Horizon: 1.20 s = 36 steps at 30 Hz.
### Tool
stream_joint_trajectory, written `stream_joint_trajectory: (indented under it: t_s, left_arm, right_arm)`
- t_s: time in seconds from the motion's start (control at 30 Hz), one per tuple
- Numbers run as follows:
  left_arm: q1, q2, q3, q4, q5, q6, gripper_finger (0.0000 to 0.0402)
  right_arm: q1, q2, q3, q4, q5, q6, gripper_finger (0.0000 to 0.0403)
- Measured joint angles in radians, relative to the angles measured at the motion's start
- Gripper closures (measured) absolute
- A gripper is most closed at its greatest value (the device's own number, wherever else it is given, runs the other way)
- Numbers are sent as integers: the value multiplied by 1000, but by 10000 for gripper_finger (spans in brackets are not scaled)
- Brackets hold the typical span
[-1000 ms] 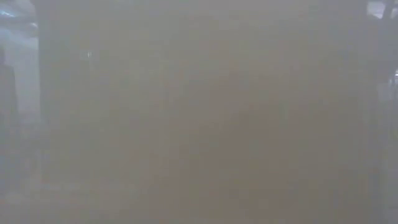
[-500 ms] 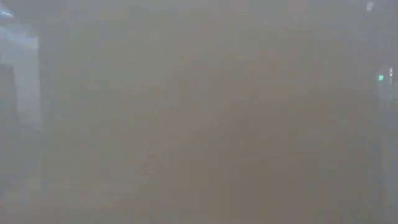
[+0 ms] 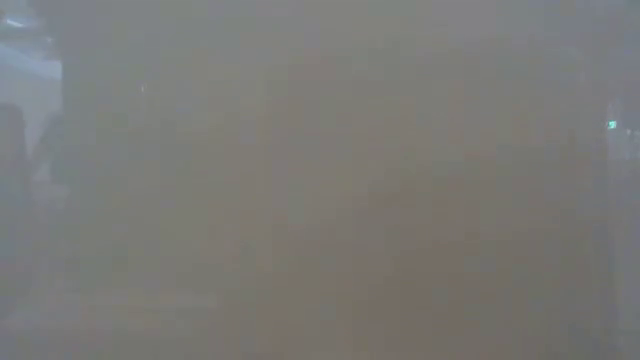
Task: Sort blocks by size
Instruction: Put the small blue game piece into the black bin
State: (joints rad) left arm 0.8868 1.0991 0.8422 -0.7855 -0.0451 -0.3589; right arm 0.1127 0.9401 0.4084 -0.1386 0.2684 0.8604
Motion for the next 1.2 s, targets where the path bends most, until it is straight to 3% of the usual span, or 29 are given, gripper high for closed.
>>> stream_joint_trajectory:
  t_s: [0.13, 0.27, 0.4, 0.57, 0.9, 1.2]
  left_arm:
    - [43, 140, 89, -143, 4, 151, 188]
    - [58, 275, 176, -256, -57, 283, 188]
    - [58, 399, 247, -337, -146, 409, 188]
    - [58, 510, 270, -374, -176, 512, 188]
    - [77, 646, 270, -391, -254, 544, 188]
    - [83, 677, 270, -376, -255, 515, 188]
  right_arm:
    - [0, 0, 0, 4, 0, 0, 256]
    - [0, 0, 0, 4, 0, 0, 256]
    - [-2, 0, 0, 4, 0, 0, 256]
    - [-17, 0, 0, 4, 0, 0, 256]
    - [-34, 0, 0, 6, 1, 0, 256]
    - [-51, 0, 0, 11, 1, 0, 256]
